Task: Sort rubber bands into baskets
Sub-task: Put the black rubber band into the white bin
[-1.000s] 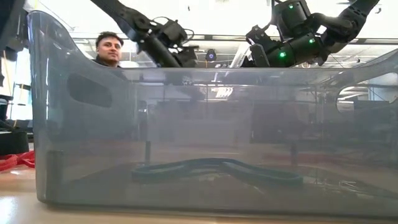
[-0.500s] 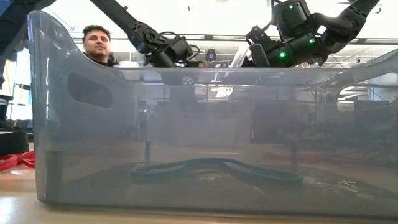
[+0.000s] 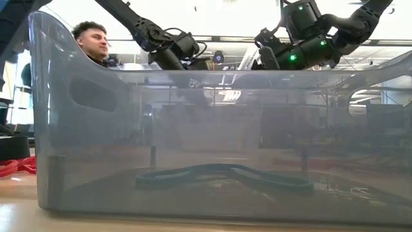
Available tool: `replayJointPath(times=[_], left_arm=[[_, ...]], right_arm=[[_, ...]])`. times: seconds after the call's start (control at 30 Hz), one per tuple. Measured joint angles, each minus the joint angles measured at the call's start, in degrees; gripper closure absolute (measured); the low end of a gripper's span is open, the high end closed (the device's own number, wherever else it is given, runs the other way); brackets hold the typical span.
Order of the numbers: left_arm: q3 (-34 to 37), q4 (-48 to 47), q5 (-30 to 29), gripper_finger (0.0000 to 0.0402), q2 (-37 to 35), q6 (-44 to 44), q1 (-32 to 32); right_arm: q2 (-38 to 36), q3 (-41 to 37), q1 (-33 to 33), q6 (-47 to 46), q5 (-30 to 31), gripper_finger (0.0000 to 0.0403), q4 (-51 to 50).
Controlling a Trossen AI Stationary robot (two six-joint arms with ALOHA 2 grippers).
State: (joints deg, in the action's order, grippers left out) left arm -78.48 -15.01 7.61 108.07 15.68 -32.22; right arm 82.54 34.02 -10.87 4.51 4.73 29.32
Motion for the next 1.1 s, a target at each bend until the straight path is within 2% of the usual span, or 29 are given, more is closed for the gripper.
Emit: replayJointPath(times=[0.07, 0.13, 0.37, 0.6, 0.83, 1.1], left_arm=[[-0.02, 0.54, 1.15, 0.0378, -0.43, 0.6, 0.73], [0.0, 0.54, 1.5, 0.0395, -0.93, 0.96, 1.46], [0.76, 5.87, 1.51, 0.04, -1.87, 0.37, 4.08], [7.67, 18.76, 2.52, 0.0401, -2.91, -3.47, 5.17], [15.92, 21.44, 3.34, 0.0401, -10.11, -3.14, 6.84], [27.96, 19.72, 3.45, 0.0401, -23.18, -3.35, 11.82]], right_arm=[[0.0, 0.0, 0.0, 0.0, 0.0, 0.0402, -0.07], [0.0, 0.0, 0.0, 0.0, 0.02, 0.0402, -0.16], [0.0, 0.0, 0.0, 0.0, 0.0, 0.0402, -0.81], [0.0, 0.0, 0.0, -0.02, 0.0, 0.0402, -0.94], [0.0, 0.0, 0.0, -0.66, 0.0, 0.0402, -1.41], [0.0, 0.0, 0.0, -0.63, 0.0, 0.0402, -2.19]])
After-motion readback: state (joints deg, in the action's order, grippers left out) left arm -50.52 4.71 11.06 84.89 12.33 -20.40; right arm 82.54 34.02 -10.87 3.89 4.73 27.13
